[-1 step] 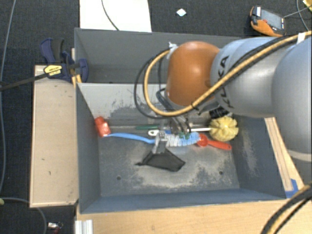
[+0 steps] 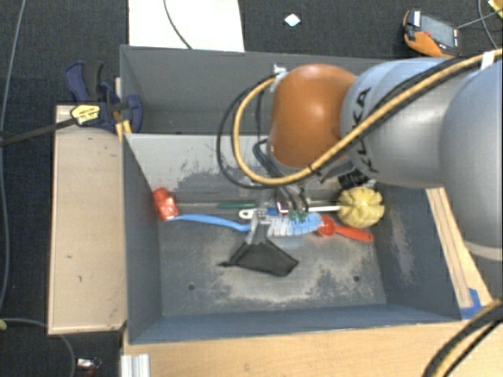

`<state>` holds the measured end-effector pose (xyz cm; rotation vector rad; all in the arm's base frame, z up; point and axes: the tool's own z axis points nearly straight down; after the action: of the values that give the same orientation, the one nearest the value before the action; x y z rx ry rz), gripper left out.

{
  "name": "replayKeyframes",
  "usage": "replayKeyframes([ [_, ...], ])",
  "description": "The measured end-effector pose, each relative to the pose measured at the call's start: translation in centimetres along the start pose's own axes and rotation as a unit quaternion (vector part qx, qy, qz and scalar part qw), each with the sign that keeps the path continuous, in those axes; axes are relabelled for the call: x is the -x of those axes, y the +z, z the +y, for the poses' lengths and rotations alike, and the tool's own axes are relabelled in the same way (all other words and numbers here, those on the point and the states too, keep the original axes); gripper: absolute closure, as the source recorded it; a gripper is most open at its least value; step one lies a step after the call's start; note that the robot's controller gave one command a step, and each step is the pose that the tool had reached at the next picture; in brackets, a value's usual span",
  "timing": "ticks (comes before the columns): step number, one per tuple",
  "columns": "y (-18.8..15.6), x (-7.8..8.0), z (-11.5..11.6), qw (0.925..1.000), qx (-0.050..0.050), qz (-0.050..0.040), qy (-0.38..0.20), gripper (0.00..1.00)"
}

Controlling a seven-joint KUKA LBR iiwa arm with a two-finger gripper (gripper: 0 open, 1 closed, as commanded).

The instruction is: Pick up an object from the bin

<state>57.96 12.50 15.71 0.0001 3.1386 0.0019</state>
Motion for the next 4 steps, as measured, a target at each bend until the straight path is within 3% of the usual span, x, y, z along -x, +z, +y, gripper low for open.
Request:
replayKeyframes([
  [1,8.6,-3.7,-3.2,0.9998,0.0,-0.0001,0.021,0.0],
  [2,2.1,-4.2,-2.6,0.9998,0.002,-0.008,0.015,0.0],
  [3,5.7,-5.4,-4.3,0.999,0.0,0.0017,0.045,0.0],
  [4,8.6,-7.6,-2.9,0.9966,0.004,-0.0092,0.082,0.0],
])
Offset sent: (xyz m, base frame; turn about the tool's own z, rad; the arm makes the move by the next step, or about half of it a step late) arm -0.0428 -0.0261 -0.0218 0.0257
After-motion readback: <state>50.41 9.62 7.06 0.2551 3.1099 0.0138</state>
